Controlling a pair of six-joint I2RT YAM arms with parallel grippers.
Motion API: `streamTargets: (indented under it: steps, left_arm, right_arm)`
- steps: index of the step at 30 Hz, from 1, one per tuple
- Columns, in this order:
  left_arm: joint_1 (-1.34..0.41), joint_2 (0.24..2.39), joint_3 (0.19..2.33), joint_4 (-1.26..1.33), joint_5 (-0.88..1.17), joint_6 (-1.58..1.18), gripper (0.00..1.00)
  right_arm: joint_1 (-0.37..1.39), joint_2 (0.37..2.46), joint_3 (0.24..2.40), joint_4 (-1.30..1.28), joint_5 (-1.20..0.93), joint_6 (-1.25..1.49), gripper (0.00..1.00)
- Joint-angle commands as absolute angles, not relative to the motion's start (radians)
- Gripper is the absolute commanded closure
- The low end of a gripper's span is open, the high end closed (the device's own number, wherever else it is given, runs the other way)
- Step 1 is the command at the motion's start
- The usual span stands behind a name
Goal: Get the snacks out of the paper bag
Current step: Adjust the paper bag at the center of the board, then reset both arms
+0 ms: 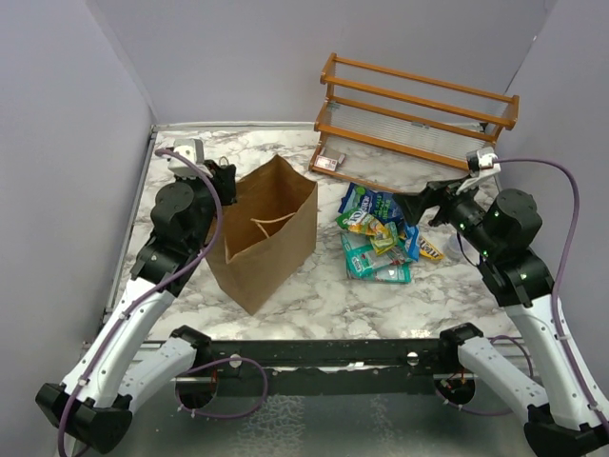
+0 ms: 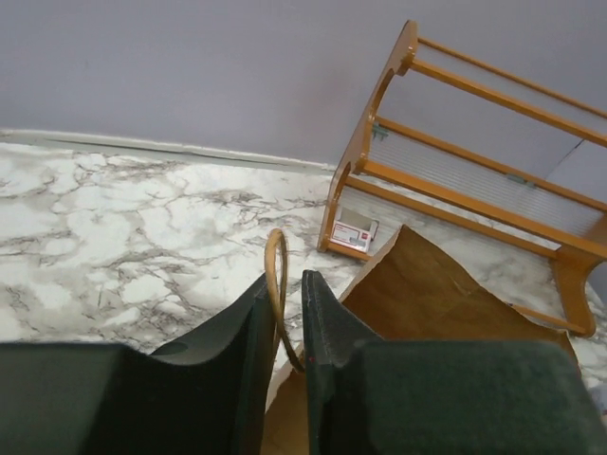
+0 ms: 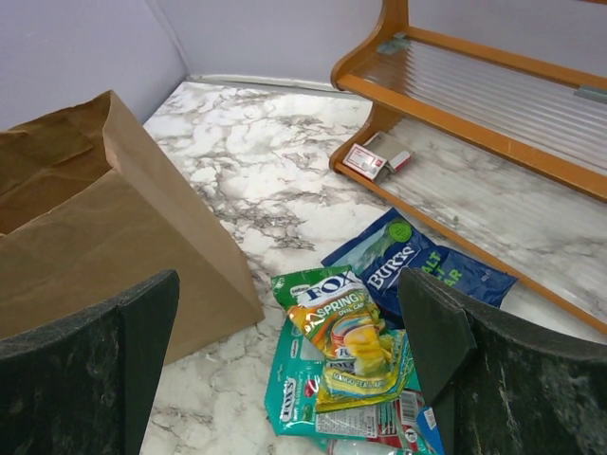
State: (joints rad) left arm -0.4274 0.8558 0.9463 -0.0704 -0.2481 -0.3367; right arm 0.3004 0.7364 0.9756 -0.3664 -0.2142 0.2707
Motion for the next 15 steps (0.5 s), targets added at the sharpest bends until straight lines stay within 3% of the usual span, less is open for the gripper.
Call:
streamTargets:
  steps: [1, 2, 4, 6, 7, 15]
  left_arm:
    - [-0.423, 0.828, 0.957, -0.106, -0.317, -0.359, 0.66]
    - [-0.423, 0.822, 0.966, -0.115, -0.329, -0.356, 0.57]
    - [-0.423, 0.809, 0.992, -0.134, -0.339, -0.341, 0.28]
    - [-0.424, 0.797, 1.03, -0.16, -0.344, -0.321, 0.05]
    - [-0.423, 0.79, 1.054, -0.173, -0.346, -0.308, 0.01]
    - [-0.424, 0.725, 1.247, -0.179, -0.387, -0.18, 0.01]
  right_arm:
    - [0.304, 0.744, 1.03, -0.398, -0.154, 0.231, 0.01]
    - [0.305, 0.747, 1.042, -0.406, -0.138, 0.222, 0.01]
    - [0.305, 0.749, 1.068, -0.423, -0.123, 0.196, 0.01]
    - [0.304, 0.747, 1.093, -0.434, -0.103, 0.169, 0.01]
    - [0.305, 0.744, 1.106, -0.441, -0.088, 0.154, 0.01]
    - [0.305, 0.706, 1.199, -0.458, 0.083, 0.104, 0.01]
